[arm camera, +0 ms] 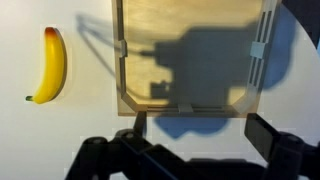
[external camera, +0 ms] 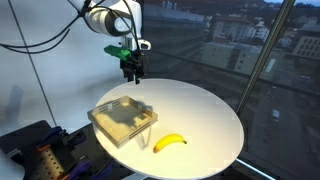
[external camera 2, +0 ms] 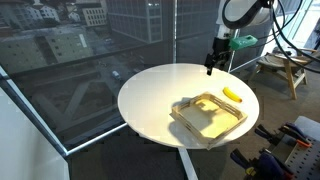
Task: Put the banana on the table
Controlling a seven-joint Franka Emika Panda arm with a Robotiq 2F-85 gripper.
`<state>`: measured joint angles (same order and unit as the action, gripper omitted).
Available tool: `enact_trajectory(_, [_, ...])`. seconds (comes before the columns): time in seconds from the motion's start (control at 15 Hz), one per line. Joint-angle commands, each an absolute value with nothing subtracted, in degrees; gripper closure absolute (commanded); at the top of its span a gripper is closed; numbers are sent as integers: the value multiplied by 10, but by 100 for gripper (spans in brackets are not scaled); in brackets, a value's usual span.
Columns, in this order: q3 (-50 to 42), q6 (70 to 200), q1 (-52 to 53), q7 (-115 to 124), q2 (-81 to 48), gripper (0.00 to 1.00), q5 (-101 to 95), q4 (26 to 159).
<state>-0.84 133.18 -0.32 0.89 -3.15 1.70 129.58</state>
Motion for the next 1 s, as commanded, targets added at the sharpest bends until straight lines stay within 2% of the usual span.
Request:
enact_trajectory(0.0, [-5,1319,1,41,16,0,2,1330])
enact_trajectory(0.93, [5,1278,-2,100,106,0,-3,1390])
